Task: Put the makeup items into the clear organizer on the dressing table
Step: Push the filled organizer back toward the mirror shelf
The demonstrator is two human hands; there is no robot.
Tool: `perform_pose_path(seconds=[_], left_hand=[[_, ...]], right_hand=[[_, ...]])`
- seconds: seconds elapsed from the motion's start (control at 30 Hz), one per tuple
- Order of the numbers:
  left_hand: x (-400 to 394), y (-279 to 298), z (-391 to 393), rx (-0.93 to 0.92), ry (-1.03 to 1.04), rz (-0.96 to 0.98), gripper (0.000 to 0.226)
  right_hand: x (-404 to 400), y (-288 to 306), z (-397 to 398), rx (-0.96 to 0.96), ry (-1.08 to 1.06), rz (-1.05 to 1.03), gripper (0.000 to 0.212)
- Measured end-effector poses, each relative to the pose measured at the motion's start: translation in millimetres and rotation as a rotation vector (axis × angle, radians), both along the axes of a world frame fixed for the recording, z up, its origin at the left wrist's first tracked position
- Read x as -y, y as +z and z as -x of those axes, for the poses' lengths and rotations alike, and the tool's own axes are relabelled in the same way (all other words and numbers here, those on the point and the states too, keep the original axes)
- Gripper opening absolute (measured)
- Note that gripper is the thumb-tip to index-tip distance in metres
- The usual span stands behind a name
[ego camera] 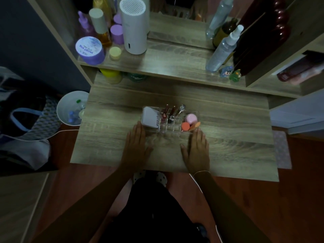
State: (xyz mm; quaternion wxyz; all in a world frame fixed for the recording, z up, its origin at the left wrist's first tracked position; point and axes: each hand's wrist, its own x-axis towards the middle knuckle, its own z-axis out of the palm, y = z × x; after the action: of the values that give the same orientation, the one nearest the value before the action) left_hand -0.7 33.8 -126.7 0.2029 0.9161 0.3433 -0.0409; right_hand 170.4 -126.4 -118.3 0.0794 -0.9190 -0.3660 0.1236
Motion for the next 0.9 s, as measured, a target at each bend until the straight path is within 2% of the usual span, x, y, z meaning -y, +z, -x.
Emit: perform_pose_path(seconds=[0.27,0.9], left_hand=[[-10,-5,-4,-0.013,-0.038,0.010,0.081],[0,2,-33,0.002,-0.214,-0.010,0.071]], right_hand=[[3,-4,-4,0.020,-0.014,0.018,0.073],[19,-3,-18,0.014,-0.206,0.013,0.072]])
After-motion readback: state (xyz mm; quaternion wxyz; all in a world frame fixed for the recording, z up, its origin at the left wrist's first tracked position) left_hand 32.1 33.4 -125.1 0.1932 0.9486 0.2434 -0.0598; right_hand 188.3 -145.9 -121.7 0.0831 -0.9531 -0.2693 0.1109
